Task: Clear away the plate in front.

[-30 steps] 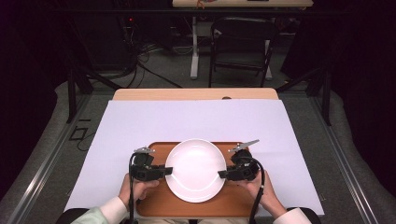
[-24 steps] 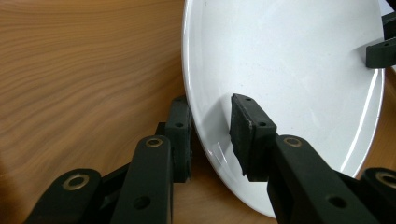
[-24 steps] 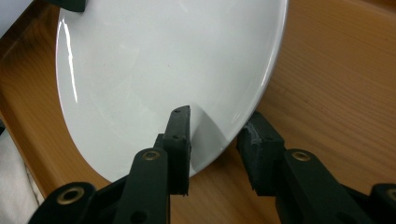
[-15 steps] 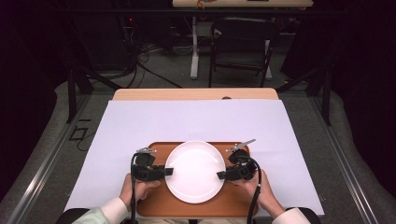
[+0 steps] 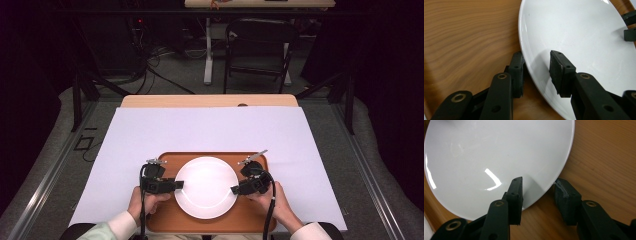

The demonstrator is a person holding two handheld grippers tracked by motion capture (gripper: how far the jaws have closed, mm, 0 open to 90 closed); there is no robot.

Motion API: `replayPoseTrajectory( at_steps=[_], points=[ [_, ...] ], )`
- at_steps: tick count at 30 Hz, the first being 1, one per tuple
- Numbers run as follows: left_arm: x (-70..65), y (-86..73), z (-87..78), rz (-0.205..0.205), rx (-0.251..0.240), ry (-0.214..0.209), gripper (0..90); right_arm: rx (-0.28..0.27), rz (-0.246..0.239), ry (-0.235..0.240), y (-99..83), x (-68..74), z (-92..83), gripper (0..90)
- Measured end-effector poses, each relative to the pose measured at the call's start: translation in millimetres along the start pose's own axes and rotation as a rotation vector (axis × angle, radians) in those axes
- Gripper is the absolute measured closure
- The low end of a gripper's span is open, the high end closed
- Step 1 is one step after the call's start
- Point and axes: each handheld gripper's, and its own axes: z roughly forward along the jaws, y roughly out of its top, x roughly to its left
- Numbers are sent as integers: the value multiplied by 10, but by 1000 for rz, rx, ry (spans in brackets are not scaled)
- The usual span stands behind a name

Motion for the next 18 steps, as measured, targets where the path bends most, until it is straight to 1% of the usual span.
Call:
replayPoseTrajectory(
  at_steps=[3, 4, 5, 6, 7, 8, 9, 10, 11, 14, 15, 16, 18],
  points=[
    [-20, 1, 6, 14, -2, 5, 604, 9, -28, -9, -2, 5, 7, 547],
    [-24, 2, 5, 19, -2, 8, 582, 9, -13, -5, -2, 20, 11, 521],
    [-26, 4, 1, 25, 2, 12, 554, 8, -16, -2, -2, 25, 8, 492],
    [-32, 8, -5, 28, 4, 19, 516, 18, 18, -3, -6, 53, -10, 467],
    [-36, 11, -13, 35, 4, 25, 482, -2, -34, -2, -3, 19, -8, 425],
    [-46, 15, -22, 35, 1, 28, 457, 3, 4, -4, -8, 39, -30, 380],
    [-50, 22, -35, 42, 1, 36, 424, -21, -24, -3, -6, 15, -32, 345],
    [-56, 27, -49, 45, -3, 47, 390, -23, -31, -12, -9, 9, -50, 312],
    [-60, 35, -63, 51, -9, 53, 372, -33, -28, -5, -10, 10, -64, 271],
    [-70, 54, -119, 78, -30, 66, 310, -59, -45, -11, -14, 3, -127, 177],
    [-73, 64, -143, 92, -31, 64, 294, -71, -56, -11, -16, -5, -155, 156],
    [-82, 75, -168, 108, -33, 67, 269, -83, -58, -11, -19, -9, -184, 150],
    [-106, 92, -218, 136, -52, 57, 223, -106, -72, -15, -29, -20, -238, 129]
  ],
)
